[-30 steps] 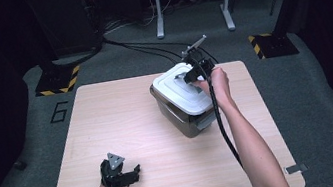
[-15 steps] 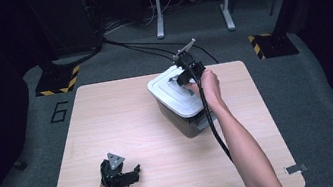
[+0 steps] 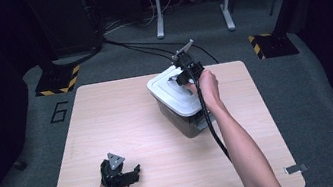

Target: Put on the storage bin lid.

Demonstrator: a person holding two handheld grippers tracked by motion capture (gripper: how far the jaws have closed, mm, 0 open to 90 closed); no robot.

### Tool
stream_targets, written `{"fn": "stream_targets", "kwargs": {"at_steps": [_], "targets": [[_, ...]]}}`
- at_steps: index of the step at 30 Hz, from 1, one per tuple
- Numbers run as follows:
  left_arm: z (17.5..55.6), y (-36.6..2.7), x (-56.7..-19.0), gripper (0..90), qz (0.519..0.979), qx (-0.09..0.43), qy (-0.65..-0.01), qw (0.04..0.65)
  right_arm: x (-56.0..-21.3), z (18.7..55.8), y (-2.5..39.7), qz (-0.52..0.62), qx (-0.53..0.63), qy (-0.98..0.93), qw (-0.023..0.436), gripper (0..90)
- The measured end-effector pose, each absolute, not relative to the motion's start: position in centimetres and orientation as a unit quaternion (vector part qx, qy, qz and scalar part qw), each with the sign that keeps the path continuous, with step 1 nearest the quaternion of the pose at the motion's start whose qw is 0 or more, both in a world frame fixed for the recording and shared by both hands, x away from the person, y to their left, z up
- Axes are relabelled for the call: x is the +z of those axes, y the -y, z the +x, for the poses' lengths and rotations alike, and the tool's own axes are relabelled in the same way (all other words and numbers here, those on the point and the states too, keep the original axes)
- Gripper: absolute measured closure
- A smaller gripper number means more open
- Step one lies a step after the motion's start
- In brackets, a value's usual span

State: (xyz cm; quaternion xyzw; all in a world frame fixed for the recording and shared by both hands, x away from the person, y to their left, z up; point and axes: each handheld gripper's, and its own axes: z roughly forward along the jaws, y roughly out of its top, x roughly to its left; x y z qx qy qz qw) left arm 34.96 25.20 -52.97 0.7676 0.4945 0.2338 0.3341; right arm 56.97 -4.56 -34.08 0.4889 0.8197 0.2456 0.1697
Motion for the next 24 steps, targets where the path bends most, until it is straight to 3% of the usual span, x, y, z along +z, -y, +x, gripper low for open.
{"fn": "stream_targets", "kwargs": {"at_steps": [14,24], "targets": [[34.95,-25.19,-52.97,14.1,0.768,0.234,-0.494,0.334,-33.79,56.38,4.89,0.482,0.224,-0.832,0.159,65.3],[34.95,-25.19,-52.97,14.1,0.768,0.234,-0.494,0.334,-33.81,56.17,5.46,0.487,0.229,-0.827,0.163,44.6]]}}
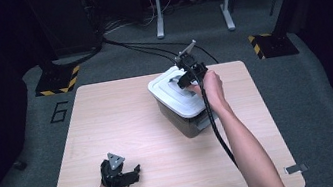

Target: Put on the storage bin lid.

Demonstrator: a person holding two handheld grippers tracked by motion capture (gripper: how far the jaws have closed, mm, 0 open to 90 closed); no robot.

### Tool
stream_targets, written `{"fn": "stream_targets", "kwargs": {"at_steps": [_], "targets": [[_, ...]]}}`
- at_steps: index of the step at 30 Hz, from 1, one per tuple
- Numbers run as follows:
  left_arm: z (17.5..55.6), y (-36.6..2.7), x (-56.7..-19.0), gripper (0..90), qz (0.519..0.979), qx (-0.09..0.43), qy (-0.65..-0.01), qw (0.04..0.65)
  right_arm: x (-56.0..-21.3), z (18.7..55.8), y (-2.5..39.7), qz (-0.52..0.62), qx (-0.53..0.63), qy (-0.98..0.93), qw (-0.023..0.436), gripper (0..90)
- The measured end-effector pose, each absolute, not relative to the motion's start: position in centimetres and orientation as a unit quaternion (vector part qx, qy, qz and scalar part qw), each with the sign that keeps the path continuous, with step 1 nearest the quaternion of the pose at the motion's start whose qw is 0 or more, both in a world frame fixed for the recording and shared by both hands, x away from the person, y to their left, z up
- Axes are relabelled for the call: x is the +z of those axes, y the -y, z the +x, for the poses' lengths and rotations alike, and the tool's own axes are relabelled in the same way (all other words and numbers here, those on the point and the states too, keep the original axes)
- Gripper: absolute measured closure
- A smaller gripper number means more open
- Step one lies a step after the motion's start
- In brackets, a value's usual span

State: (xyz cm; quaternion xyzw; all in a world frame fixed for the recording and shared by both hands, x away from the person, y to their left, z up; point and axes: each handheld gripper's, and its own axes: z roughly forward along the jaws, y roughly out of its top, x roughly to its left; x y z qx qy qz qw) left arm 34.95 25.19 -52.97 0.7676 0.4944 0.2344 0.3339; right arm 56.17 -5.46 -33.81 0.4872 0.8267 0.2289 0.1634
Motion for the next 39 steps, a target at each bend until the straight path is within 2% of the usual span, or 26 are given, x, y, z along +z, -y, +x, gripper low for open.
{"fn": "stream_targets", "kwargs": {"at_steps": [5,10,25,39], "targets": [[34.9,-25.2,-53.0,14.1,0.766,0.233,-0.496,0.335,-33.6,55.5,6.1,0.481,0.247,-0.826,0.159,26.8],[34.9,-25.1,-53.0,14.1,0.765,0.235,-0.497,0.336,-33.2,54.3,7.0,0.47,0.266,-0.826,0.159,15.3],[34.9,-25.1,-53.0,14.1,0.765,0.234,-0.497,0.336,-33.1,49.6,10.8,0.442,0.306,-0.828,0.163,3.1],[35.0,-25.1,-53.0,14.1,0.765,0.234,-0.497,0.336,-34.6,44.9,14.7,0.44,0.316,-0.822,0.176,0.6]]}}
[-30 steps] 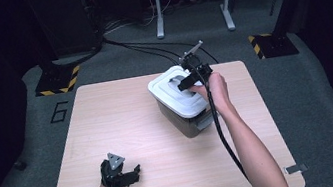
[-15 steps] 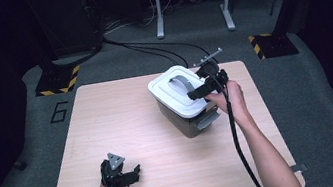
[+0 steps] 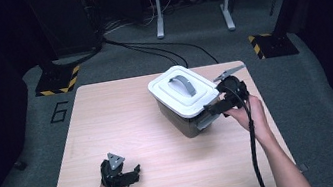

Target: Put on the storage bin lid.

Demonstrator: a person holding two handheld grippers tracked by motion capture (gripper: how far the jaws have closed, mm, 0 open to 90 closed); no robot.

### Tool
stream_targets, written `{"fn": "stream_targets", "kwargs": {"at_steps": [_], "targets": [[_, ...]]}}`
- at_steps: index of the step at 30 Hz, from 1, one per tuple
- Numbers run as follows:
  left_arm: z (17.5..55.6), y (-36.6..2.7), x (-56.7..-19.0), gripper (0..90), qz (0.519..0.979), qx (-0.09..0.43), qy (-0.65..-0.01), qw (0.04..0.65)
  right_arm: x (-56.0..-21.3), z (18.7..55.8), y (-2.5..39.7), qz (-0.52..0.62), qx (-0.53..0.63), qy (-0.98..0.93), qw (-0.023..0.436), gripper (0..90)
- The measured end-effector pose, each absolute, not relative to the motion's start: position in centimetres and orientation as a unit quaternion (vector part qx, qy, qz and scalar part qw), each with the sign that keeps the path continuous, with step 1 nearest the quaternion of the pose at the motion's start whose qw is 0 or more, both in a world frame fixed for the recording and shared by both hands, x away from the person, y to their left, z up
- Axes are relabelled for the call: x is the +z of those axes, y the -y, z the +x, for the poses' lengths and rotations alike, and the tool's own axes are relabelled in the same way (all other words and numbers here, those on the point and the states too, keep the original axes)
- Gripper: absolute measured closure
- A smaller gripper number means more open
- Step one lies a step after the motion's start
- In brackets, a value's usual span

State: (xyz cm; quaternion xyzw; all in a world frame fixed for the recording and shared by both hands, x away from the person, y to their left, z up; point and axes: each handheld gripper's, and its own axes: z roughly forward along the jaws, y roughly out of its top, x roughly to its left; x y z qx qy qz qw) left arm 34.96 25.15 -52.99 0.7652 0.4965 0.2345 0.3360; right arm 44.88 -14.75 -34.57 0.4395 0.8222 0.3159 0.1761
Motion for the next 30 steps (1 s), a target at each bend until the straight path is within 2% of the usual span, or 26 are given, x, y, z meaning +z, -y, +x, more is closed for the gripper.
{"fn": "stream_targets", "kwargs": {"at_steps": [15,30], "targets": [[35.0,-25.2,-53.0,14.1,0.765,0.234,-0.497,0.336,-40.6,42.3,18.5,0.47,0.301,-0.814,0.16,0.2],[35.0,-25.1,-53.0,14.1,0.765,0.234,-0.497,0.336,-48.6,40.6,20.1,0.496,0.292,-0.808,0.126,0.0]]}}
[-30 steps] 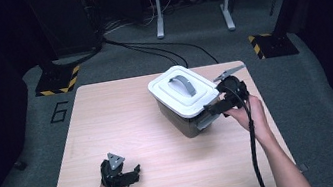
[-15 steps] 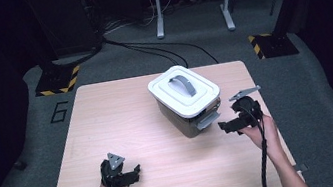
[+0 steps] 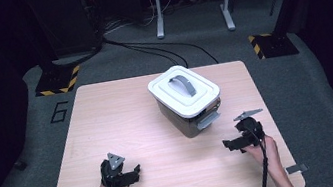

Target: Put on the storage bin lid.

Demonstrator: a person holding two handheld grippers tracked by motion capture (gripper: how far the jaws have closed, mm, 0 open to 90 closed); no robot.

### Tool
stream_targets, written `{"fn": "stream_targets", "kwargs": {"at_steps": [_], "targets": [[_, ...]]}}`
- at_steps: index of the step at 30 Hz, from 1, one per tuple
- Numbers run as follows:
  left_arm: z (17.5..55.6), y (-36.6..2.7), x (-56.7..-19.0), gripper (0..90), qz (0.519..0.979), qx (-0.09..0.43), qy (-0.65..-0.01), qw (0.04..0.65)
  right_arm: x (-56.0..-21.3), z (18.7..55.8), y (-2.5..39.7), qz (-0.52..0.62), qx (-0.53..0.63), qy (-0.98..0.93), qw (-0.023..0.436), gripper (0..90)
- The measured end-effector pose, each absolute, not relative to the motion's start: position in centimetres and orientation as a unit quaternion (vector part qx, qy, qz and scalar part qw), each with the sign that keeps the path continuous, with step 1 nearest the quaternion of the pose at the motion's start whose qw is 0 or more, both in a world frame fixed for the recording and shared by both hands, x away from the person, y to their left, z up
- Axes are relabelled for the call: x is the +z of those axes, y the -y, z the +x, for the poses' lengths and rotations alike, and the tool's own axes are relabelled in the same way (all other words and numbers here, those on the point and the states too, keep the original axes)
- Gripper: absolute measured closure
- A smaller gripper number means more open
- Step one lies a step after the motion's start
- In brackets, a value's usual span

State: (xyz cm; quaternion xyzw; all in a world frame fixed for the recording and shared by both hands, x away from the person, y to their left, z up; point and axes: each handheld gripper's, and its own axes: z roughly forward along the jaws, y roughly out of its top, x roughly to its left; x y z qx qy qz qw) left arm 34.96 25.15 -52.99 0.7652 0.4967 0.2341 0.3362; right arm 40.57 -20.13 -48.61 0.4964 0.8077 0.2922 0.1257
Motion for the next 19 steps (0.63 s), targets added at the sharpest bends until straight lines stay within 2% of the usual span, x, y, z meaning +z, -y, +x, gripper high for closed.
{"fn": "stream_targets", "kwargs": {"at_steps": [9,19], "targets": [[35.0,-25.2,-53.0,14.1,0.765,0.234,-0.497,0.336,-51.8,39.5,20.7,0.516,0.319,-0.782,0.144,0.0],[35.0,-25.1,-53.0,14.0,0.765,0.234,-0.497,0.336,-53.0,38.4,20.6,0.502,0.329,-0.771,0.21,0.0]]}}
